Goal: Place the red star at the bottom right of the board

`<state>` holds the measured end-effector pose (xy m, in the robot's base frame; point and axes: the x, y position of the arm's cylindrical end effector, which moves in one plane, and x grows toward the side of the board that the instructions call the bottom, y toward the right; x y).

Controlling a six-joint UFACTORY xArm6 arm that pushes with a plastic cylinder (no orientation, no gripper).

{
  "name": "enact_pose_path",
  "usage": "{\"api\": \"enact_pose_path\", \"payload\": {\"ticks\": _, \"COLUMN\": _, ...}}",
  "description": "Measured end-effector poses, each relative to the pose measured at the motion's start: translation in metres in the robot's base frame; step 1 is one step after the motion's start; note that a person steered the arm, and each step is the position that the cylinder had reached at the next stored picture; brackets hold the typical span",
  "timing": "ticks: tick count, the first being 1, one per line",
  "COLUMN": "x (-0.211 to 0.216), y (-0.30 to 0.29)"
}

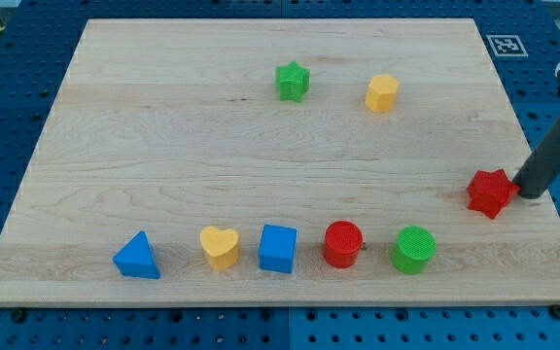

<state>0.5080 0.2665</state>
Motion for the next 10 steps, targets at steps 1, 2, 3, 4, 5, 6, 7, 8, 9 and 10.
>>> {"api": "enact_pose_path", "payload": {"ticks": 1, "x": -0.001, "y": -0.016}}
{"api": "enact_pose_path", "payload": {"ticks": 2, "x": -0.009, "y": -0.028}}
{"api": "enact_pose_path", "payload": {"ticks": 3, "x": -0.009, "y": -0.042}}
{"api": "enact_pose_path", "payload": {"ticks": 4, "x": -0.009, "y": -0.058}}
{"api": "enact_pose_path", "payload": {"ticks": 5, "x": -0.007, "y": -0.071}}
{"api": "enact_pose_path", "payload": {"ticks": 6, "x": -0.003, "y": -0.078}}
{"api": "enact_pose_path", "payload": {"ticks": 7, "x": 0.012, "y": -0.086}}
{"api": "enact_pose_path", "payload": {"ticks": 8, "x": 0.009, "y": -0.096}}
{"api": "enact_pose_path", "payload": {"ticks": 9, "x": 0.006, "y": -0.113}}
{"api": "enact_pose_path", "payload": {"ticks": 10, "x": 0.014, "y": -0.134}}
